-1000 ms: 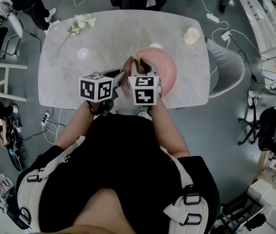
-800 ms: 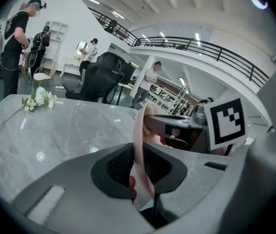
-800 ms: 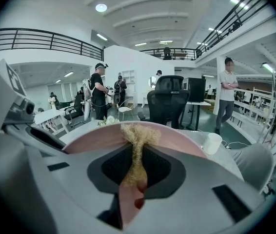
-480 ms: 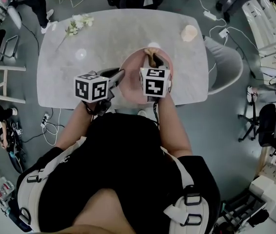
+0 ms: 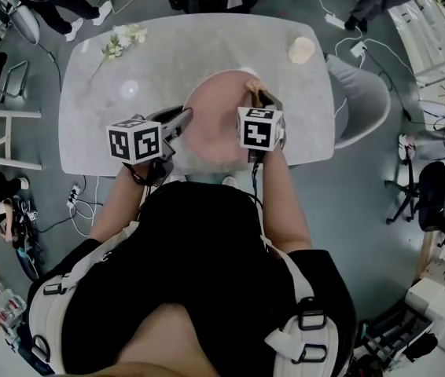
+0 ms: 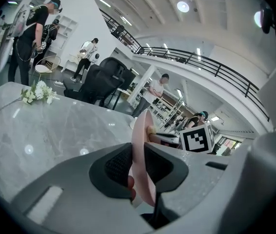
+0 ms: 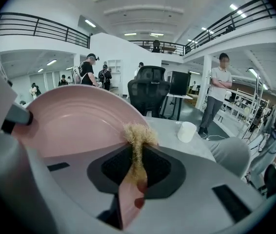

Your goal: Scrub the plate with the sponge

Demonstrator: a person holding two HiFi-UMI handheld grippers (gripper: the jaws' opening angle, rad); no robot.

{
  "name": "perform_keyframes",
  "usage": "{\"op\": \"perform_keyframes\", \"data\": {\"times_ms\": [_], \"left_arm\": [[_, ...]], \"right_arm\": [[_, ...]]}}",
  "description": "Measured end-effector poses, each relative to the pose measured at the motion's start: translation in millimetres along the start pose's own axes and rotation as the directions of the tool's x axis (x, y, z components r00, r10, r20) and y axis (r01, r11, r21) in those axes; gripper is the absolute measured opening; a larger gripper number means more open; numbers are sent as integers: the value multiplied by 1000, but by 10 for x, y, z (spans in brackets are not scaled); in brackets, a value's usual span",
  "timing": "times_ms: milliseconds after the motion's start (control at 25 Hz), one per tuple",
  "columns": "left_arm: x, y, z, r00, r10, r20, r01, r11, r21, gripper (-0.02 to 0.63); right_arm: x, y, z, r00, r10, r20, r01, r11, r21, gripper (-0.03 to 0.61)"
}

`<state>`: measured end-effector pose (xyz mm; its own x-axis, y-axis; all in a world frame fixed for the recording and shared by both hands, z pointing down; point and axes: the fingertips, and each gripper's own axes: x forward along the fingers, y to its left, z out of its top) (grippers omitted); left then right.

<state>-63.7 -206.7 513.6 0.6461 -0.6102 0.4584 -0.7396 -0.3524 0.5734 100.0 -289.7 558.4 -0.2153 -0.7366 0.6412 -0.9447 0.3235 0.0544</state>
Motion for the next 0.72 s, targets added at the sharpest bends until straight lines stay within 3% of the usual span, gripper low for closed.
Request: {"op": "perform_keyframes", "data": {"times_ms": [320,720], "left_arm": [[-83,324,100,996,66,62,-58,990,-126,71],[-195,547,206,981,135,136,-99,966,-241,71]], "right_arm": [[175,246,-365,996,48,-81,-54,995,-83,61],[-18,694,-577,971,191,-145,-197,980,-33,61]]}}
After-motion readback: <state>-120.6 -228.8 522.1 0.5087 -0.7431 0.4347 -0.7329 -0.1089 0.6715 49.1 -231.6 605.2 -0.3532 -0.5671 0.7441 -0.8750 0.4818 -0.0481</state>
